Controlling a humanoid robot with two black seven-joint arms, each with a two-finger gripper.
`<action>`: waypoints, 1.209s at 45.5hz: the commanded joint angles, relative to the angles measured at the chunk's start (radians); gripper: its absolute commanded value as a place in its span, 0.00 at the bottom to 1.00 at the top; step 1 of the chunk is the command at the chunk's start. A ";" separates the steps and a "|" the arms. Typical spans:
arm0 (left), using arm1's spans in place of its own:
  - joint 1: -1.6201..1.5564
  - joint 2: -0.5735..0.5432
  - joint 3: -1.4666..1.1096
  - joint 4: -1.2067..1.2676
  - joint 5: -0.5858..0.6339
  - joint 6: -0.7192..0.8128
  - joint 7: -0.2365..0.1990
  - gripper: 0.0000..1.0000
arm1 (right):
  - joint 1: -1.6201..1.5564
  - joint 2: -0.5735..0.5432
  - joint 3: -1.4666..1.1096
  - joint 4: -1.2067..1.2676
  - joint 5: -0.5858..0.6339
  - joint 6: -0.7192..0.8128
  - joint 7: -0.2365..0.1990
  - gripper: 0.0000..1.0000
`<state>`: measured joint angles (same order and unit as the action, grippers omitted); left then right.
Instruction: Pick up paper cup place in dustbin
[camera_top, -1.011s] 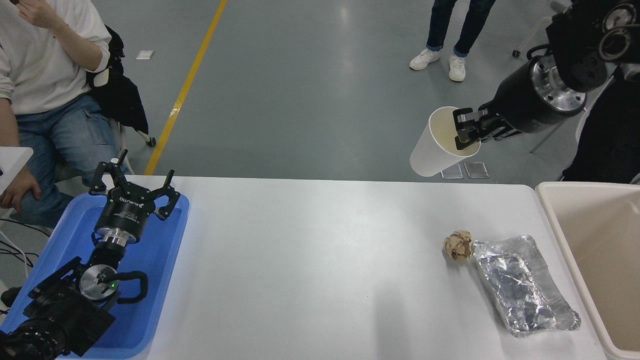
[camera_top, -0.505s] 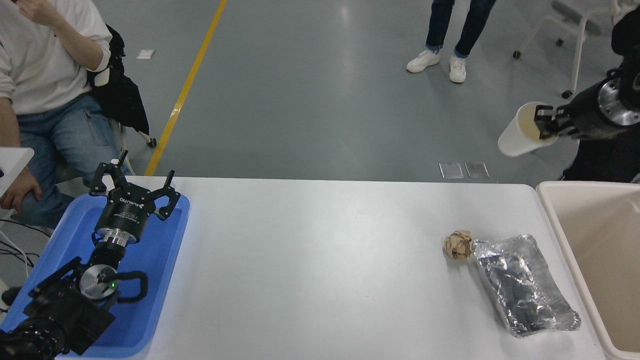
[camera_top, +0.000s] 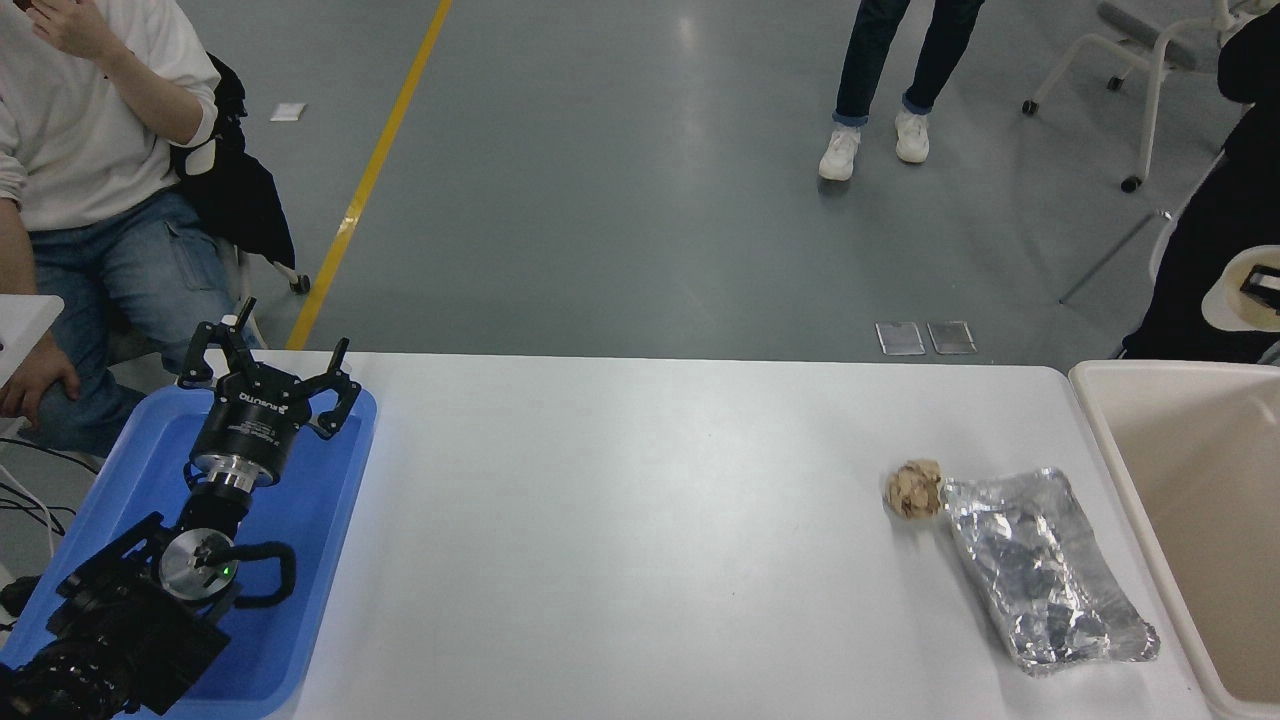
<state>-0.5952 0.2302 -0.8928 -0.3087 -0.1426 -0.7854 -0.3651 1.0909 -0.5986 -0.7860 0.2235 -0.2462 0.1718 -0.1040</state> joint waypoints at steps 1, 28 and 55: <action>0.000 0.000 0.000 0.000 0.000 0.000 0.000 1.00 | -0.229 0.042 0.143 -0.134 0.012 -0.133 -0.011 0.00; 0.000 0.000 -0.002 0.000 0.000 0.000 0.000 1.00 | -0.456 0.143 0.307 -0.199 0.012 -0.255 -0.011 0.00; 0.000 0.000 0.000 0.000 0.000 0.000 0.000 1.00 | -0.468 0.164 0.295 -0.196 0.013 -0.307 -0.009 1.00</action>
<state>-0.5952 0.2301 -0.8931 -0.3083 -0.1430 -0.7854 -0.3651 0.6294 -0.4451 -0.4875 0.0259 -0.2337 -0.1195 -0.1141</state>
